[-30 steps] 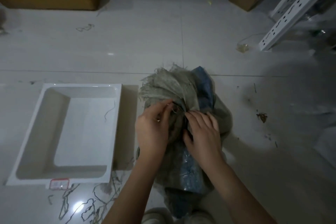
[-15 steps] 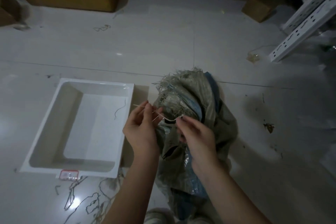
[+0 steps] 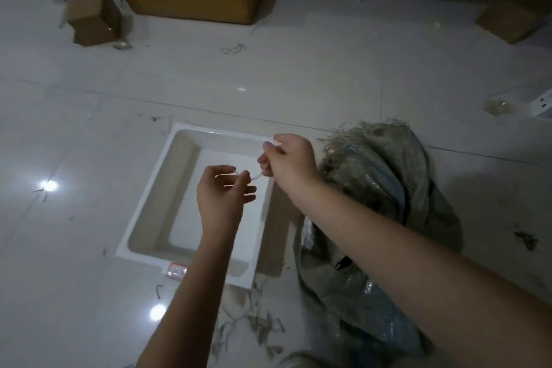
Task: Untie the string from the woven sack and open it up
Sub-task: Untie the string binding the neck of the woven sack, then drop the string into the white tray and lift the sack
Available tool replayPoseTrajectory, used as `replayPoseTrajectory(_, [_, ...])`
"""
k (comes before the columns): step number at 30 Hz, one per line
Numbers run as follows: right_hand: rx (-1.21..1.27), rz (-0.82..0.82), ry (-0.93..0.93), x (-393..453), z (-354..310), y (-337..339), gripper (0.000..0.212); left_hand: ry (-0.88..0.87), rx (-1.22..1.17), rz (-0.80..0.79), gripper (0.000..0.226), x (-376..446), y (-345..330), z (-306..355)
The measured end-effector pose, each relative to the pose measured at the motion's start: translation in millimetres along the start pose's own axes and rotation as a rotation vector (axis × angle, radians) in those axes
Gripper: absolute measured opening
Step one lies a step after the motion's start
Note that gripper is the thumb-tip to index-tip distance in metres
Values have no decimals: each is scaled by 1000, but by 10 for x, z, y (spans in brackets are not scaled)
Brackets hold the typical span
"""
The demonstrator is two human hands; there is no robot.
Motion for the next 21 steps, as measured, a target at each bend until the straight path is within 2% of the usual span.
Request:
replayPoseTrajectory(3, [-246, -20, 63, 66, 300, -535, 23, 6, 307, -165, 8, 305, 236, -297])
replayPoseTrajectory(6, [-342, -59, -65, 61, 817, -886, 22, 130, 542, -198, 2, 469, 491, -755])
replayPoseTrajectory(9, [-503, -101, -120, 127, 1136, -1070, 20, 233, 738, -259, 10, 476, 625, -1154])
replayPoseTrajectory(13, [-870, -179, -99, 186, 1357, -1192, 22, 209, 995, -381, 18, 393, 606, -1314])
replayPoseTrajectory(16, [-1097, -172, -19, 138, 1386, -1243, 20, 216, 1172, -438, 29, 371, 585, -1361])
replayPoseTrajectory(21, [-1241, -275, 73, 110, 1472, -1402, 23, 166, 1417, -479, 30, 333, 537, -1367])
Point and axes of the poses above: each hand's wrist, its own x-axis towards the middle knuckle, its own y-axis out of the back of the hand, z = x × y, the point moved 7 cm from there along x, towards the middle knuckle, and after that the axes turned 6 degrees about -y, right-handed, at the moved point
